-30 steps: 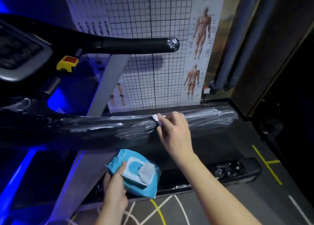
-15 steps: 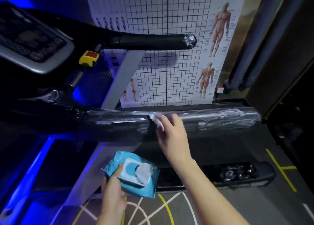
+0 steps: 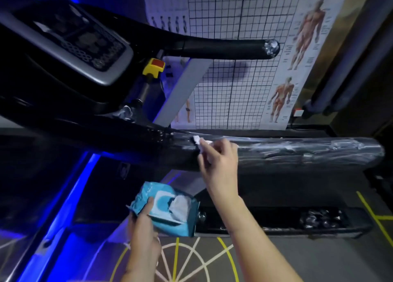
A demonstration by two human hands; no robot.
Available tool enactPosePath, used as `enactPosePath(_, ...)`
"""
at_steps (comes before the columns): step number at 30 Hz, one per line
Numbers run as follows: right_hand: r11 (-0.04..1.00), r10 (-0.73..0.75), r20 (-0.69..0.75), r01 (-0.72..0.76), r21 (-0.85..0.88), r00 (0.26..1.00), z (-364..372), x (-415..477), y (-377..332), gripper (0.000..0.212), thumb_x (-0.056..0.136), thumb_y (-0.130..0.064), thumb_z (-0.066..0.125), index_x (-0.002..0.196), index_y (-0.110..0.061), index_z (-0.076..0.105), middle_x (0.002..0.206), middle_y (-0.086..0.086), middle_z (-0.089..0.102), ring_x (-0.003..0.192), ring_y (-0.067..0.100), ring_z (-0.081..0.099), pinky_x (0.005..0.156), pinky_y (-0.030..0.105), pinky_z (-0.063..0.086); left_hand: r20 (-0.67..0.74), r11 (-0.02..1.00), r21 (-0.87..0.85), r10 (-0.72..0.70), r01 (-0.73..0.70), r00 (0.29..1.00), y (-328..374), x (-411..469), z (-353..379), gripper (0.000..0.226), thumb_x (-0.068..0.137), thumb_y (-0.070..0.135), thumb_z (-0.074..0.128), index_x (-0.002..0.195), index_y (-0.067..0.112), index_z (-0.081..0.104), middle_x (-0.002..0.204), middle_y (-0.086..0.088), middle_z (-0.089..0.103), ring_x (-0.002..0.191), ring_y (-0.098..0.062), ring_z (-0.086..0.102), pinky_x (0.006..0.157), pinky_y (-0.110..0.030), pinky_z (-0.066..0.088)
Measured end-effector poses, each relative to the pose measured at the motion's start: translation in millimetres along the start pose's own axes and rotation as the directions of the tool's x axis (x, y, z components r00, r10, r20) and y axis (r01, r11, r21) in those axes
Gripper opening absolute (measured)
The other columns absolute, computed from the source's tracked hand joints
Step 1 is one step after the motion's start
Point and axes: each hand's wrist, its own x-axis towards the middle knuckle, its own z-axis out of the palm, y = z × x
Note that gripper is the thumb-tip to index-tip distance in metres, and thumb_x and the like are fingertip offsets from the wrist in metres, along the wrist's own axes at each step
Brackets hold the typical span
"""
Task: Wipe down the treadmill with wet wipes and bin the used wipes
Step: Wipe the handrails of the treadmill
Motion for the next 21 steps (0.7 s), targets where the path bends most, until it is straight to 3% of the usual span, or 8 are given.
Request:
enactPosePath(3, 0.986, 0.116, -0.17, -0.135, -0.102, 0.979, -3.8, -5.5, 21.8, 0.025, 0.083, -0.017, 0.067, 0.106, -0.017, 0.078, 0.092, 0.01, 0.056, 0.083, 0.026, 0.047, 0.075, 0.041, 0.047, 0.018, 1.0, 0.009, 0.001, -0.001, 1.0, 19.7, 12.3, -15.2, 0.035, 0.099, 0.01, 0.068, 0.133, 0.012, 0.064, 0.107, -0.014, 0.074, 0.066, -0.021, 0.076, 0.042, -0.036, 0.057)
enactPosePath(6, 0.919, 0.359, -0.36, -0.394, -0.027, 0.861, -24.4, -8.0, 34.0, 0.018, 0.088, -0.013, 0.066, 0.101, -0.011, 0.078, 0.088, 0.012, 0.053, 0.081, 0.012, 0.039, 0.077, 0.037, 0.048, 0.039, 1.0, 0.007, -0.018, 0.017, 0.999, 32.4, 24.2, -24.1, 0.043, 0.096, 0.011, 0.072, 0.138, 0.011, 0.063, 0.12, -0.017, 0.074, 0.087, -0.027, 0.075, 0.066, -0.039, 0.061)
enactPosePath(7, 0.892, 0.421, -0.386, -0.453, 0.01, 0.821, -26.5, -8.7, 28.0, 0.018, 0.089, -0.01, 0.066, 0.103, -0.007, 0.077, 0.09, 0.014, 0.052, 0.081, 0.008, 0.038, 0.079, 0.024, 0.048, 0.051, 1.0, 0.005, -0.019, 0.019, 0.999, 35.7, 26.8, -26.2, 0.043, 0.096, 0.011, 0.072, 0.138, 0.011, 0.063, 0.122, -0.018, 0.074, 0.091, -0.029, 0.073, 0.076, -0.042, 0.06)
enactPosePath(10, 0.935, 0.353, -0.322, -0.341, 0.095, 0.878, -6.4, -11.1, -18.7, 0.024, 0.089, -0.003, 0.067, 0.112, -0.007, 0.074, 0.096, 0.013, 0.053, 0.078, 0.01, 0.047, 0.077, -0.001, 0.033, 0.08, 1.0, 0.013, -0.023, 0.022, 0.997, 43.5, 35.5, -32.3, 0.039, 0.095, 0.011, 0.073, 0.133, 0.013, 0.065, 0.122, -0.016, 0.074, 0.1, -0.032, 0.072, 0.099, -0.056, 0.055)
enactPosePath(13, 0.99, 0.134, -0.142, -0.127, 0.055, 0.981, 33.9, -21.6, -56.0, 0.04, 0.083, 0.003, 0.067, 0.117, -0.015, 0.075, 0.091, 0.0, 0.049, 0.072, 0.005, 0.047, 0.072, 0.009, 0.039, 0.114, 0.998, 0.049, -0.041, 0.036, 0.993, 55.5, 44.1, -39.8, 0.028, 0.093, 0.011, 0.075, 0.118, 0.019, 0.068, 0.118, -0.013, 0.075, 0.113, -0.038, 0.07, 0.106, -0.067, 0.049)
enactPosePath(15, 0.986, 0.166, -0.128, -0.163, 0.039, 0.978, 41.5, -23.5, -55.2, 0.039, 0.085, 0.002, 0.068, 0.117, -0.019, 0.076, 0.089, 0.001, 0.049, 0.071, 0.007, 0.047, 0.068, 0.019, 0.043, 0.147, 0.997, 0.062, -0.051, 0.042, 0.988, 62.0, 51.5, -47.7, 0.023, 0.093, 0.011, 0.075, 0.113, 0.02, 0.068, 0.116, -0.012, 0.075, 0.112, -0.037, 0.07, 0.103, -0.066, 0.051)
enactPosePath(18, 0.909, 0.411, -0.296, -0.412, 0.063, 0.862, 16.7, -21.6, -33.4, 0.026, 0.089, -0.006, 0.071, 0.113, -0.016, 0.077, 0.089, 0.004, 0.049, 0.072, 0.015, 0.053, 0.069, 0.022, 0.044, 0.196, 0.998, 0.044, -0.052, 0.044, 0.979, 73.0, 54.7, -56.4, 0.036, 0.094, 0.011, 0.075, 0.129, 0.016, 0.067, 0.119, -0.015, 0.075, 0.106, -0.036, 0.072, 0.096, -0.052, 0.057)
enactPosePath(21, 0.783, 0.605, -0.369, -0.612, 0.113, 0.706, -0.3, -16.0, -24.6, 0.016, 0.092, -0.02, 0.071, 0.104, -0.012, 0.079, 0.092, 0.007, 0.05, 0.073, 0.023, 0.057, 0.07, 0.024, 0.042, 0.214, 0.998, 0.048, -0.046, 0.036, 0.976, 80.8, 59.5, -62.2, 0.041, 0.093, 0.009, 0.076, 0.133, 0.011, 0.066, 0.122, -0.018, 0.075, 0.109, -0.037, 0.072, 0.104, -0.057, 0.054)
